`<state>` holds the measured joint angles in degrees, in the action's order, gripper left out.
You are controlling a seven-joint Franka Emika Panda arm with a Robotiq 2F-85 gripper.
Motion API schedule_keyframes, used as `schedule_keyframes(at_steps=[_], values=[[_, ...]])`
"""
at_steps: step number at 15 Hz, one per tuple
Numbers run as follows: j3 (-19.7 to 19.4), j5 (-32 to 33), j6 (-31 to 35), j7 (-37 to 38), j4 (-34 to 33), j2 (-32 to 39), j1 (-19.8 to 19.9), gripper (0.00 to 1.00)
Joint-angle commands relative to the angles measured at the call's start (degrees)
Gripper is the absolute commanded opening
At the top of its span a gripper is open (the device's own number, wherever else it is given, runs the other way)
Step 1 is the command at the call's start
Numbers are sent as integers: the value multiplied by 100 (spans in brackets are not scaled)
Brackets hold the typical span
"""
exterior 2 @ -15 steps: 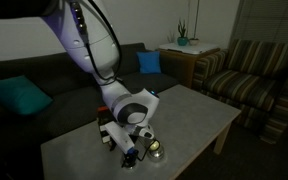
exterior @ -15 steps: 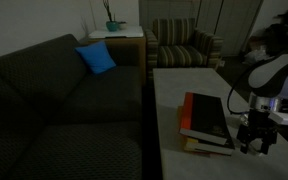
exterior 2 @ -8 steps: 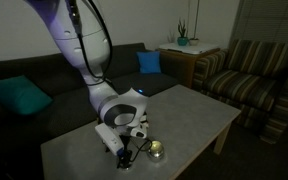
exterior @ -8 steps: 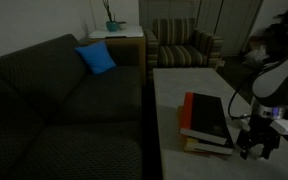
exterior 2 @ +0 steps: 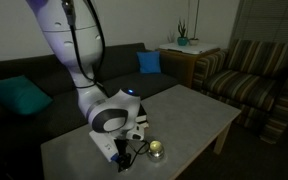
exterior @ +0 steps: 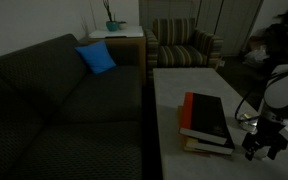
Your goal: Place the lid on the silver container
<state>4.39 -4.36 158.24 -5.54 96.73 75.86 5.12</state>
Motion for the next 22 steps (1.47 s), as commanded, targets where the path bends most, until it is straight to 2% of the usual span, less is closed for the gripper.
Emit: schedule_keyframes(at_steps=[1, 5, 8, 11, 15, 16, 17, 21, 22], values=[[-114, 56, 285, 142, 343, -222, -73, 100], [-22, 24, -28, 28, -133, 85, 167, 100], [-7, 17, 28, 7, -399, 283, 247, 100], [85, 34, -139, -105, -927, 612, 376, 100], [31, 13, -775, 20, -1541, 900, 228, 100], [-5, 22, -909, 36, -1640, 938, 187, 75], [-20, 24, -1034, 36, -1736, 975, 175, 74], [-75, -1, -1301, 5, -1851, 972, 206, 48], [-67, -8, -1313, -6, -1833, 959, 213, 44]])
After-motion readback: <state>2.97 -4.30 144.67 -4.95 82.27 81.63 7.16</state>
